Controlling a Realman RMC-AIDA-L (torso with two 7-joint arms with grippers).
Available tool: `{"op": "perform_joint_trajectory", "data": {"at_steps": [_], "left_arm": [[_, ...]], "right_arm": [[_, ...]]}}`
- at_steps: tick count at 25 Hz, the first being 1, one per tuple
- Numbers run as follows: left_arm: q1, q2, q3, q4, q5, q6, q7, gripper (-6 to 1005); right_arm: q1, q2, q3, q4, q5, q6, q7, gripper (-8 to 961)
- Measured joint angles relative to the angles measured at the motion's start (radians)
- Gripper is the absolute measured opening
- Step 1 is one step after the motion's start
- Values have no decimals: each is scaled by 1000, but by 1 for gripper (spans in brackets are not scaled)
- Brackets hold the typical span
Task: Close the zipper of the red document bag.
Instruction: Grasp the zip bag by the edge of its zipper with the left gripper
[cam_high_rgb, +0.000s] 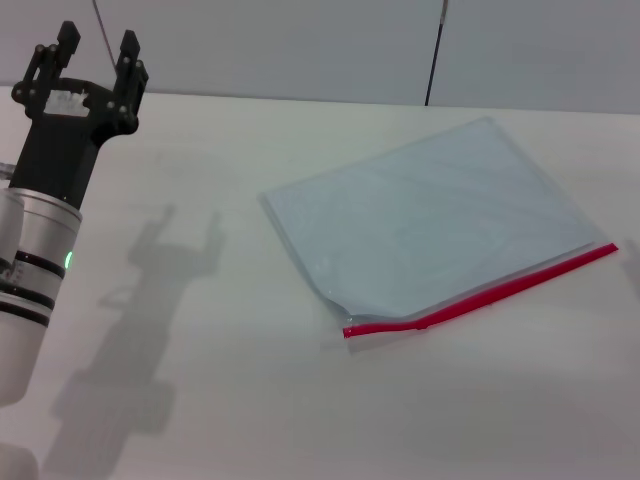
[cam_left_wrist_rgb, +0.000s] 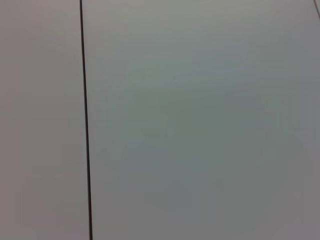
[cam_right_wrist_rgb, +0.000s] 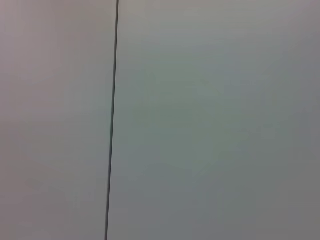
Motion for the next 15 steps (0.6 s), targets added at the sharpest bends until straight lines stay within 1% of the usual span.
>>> {"op": "perform_joint_trajectory", "data": {"at_steps": [12, 15], "left_arm": [[-5, 1, 3, -1, 0, 7, 0, 592], [-18, 12, 48, -3, 0, 20, 0, 587]], "right_arm": [[1, 0, 0, 0, 0, 1, -2, 797], [1, -1, 0, 0, 0, 1, -3, 797]]}}
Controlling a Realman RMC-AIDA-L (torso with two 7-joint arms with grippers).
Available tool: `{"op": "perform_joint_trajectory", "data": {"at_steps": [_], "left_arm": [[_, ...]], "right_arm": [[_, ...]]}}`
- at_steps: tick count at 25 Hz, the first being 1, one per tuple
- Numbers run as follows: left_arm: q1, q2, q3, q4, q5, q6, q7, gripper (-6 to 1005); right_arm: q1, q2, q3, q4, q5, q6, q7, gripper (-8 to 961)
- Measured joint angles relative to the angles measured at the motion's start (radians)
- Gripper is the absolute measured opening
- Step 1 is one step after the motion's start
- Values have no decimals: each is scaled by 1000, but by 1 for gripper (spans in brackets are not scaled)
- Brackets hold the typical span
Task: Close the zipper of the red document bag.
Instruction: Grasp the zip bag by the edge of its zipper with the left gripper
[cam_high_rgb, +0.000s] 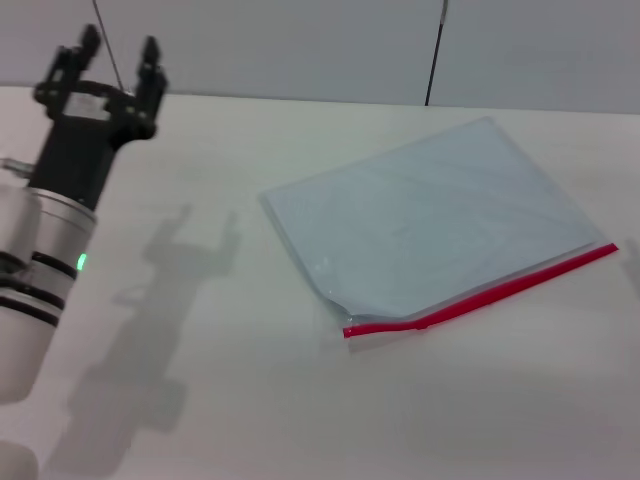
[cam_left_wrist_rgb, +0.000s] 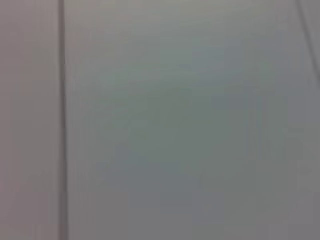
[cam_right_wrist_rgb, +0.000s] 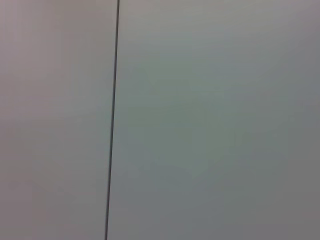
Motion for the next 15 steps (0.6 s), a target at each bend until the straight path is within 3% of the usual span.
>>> {"op": "perform_joint_trajectory", "data": {"at_steps": [11, 13, 15], "left_arm": [[-179, 111, 421, 19, 14, 141, 2, 567], [-196, 128, 463, 43, 38, 150, 2, 563], [-208, 158, 480, 110, 76, 194, 2, 560]], "right_arm": [[-3, -1, 0, -1, 0, 7, -1, 796], [-5, -1, 0, -3, 0, 8, -1, 796], [-5, -1, 0, -9, 1, 8, 2, 796]]}}
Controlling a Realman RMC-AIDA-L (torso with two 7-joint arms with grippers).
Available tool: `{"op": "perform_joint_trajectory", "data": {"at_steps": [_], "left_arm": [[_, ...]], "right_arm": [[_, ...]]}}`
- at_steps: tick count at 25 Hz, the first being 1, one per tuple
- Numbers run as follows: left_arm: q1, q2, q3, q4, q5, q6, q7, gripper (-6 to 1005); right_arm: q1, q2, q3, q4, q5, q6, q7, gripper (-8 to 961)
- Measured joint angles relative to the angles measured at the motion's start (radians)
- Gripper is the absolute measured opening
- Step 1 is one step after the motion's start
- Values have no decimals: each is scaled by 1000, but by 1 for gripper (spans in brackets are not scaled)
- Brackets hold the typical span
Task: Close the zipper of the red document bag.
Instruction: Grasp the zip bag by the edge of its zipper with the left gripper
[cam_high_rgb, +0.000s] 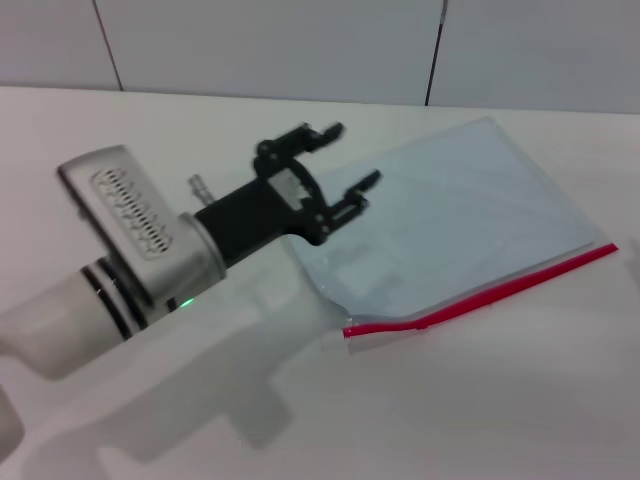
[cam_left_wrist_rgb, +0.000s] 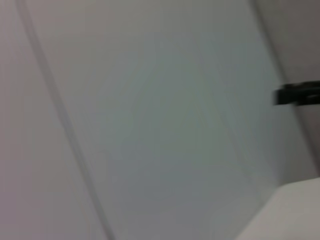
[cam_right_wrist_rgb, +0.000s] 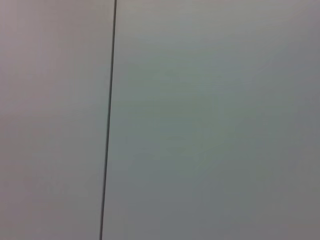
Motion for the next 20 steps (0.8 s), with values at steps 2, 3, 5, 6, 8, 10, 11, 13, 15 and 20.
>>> {"op": "perform_joint_trajectory", "data": {"at_steps": [2, 3, 5, 6, 8, 10, 11, 13, 15, 20], "left_arm": [[-10, 40, -1, 89, 14, 82, 0, 556], [-18, 70, -6, 158, 15, 157, 0, 554], [-30, 116, -23, 269, 13, 287, 0, 551], [-33, 134, -37, 320, 13, 351, 0, 549], [-39, 161, -84, 409, 20, 515, 3, 545], [-45, 177, -148, 499, 39, 727, 11, 541], [-49, 179, -189, 546, 55, 870, 22, 540], [-45, 156, -294, 628, 93, 1144, 73, 536], [-11, 111, -389, 692, 147, 1334, 146, 532], [142, -30, -598, 869, 382, 1673, 311, 523]], "right_arm": [[0, 0, 0, -5, 0, 0, 3, 796], [0, 0, 0, -5, 0, 0, 3, 796], [1, 0, 0, -5, 0, 0, 3, 796], [2, 0, 0, -5, 0, 0, 3, 796], [2, 0, 0, -5, 0, 0, 4, 796], [3, 0, 0, -5, 1, 0, 4, 796], [3, 0, 0, -5, 1, 0, 4, 796], [5, 0, 0, -5, 0, 0, 4, 796], [5, 0, 0, -5, 0, 0, 4, 796], [4, 0, 0, -5, 1, 0, 5, 796]]}}
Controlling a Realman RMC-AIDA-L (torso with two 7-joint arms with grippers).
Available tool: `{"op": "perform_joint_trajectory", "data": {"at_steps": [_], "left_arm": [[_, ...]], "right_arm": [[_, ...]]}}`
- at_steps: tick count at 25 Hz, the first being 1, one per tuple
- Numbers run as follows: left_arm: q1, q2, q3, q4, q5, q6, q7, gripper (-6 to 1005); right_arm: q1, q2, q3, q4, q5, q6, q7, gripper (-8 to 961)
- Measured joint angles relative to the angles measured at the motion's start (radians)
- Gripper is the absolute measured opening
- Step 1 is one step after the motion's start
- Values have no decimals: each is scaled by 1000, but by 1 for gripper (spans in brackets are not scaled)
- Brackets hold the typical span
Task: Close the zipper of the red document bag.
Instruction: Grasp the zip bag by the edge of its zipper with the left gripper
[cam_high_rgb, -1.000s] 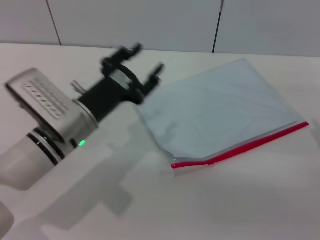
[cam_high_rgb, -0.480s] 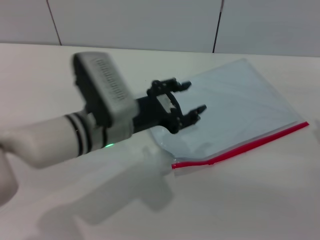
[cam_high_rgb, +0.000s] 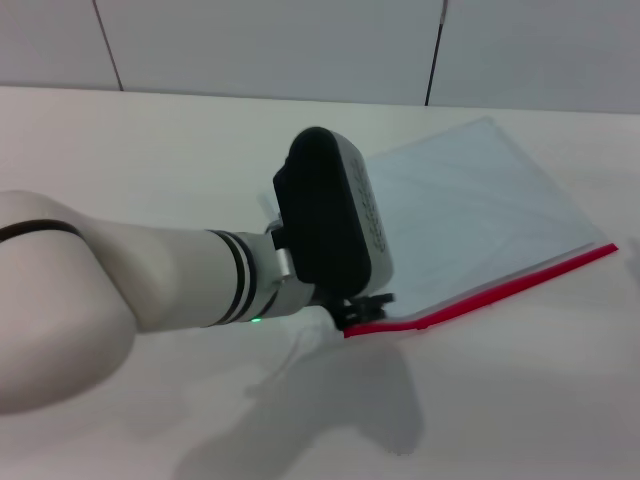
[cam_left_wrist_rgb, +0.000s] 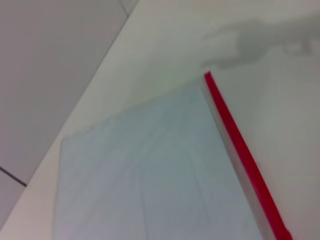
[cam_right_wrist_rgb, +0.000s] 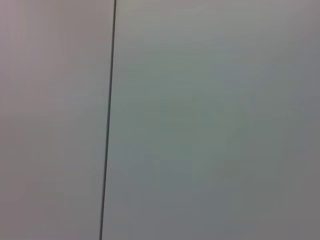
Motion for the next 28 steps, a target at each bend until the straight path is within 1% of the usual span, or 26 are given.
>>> {"op": "perform_joint_trajectory", "data": {"at_steps": [2, 3, 5, 6, 7, 9, 15, 24, 28], "left_arm": [[50, -56, -50, 52, 91, 109, 54, 520], [67, -80, -61, 69, 124, 149, 78, 518], [83, -113, -67, 88, 176, 228, 105, 514], [80, -131, -62, 96, 204, 287, 108, 512], [80, -131, -62, 96, 204, 287, 108, 511], [72, -138, -56, 98, 218, 328, 104, 507], [61, -139, -46, 100, 220, 355, 104, 511], [59, -138, -39, 88, 221, 342, 119, 517], [51, -138, -36, 41, 221, 291, 138, 520]], "right_arm": [[-1, 0, 0, 0, 2, 0, 0, 796], [-2, 0, 0, 0, 3, 0, 0, 795], [-4, 0, 0, 0, 4, 0, 0, 795], [-4, 0, 0, 0, 4, 0, 0, 795], [-4, 0, 0, 0, 4, 0, 0, 795], [-3, 0, 0, 0, 4, 0, 0, 795], [-1, 0, 0, 0, 3, 1, 0, 795], [0, 0, 0, 0, 3, 2, 0, 795], [1, 0, 0, 0, 3, 2, 0, 795]]}}
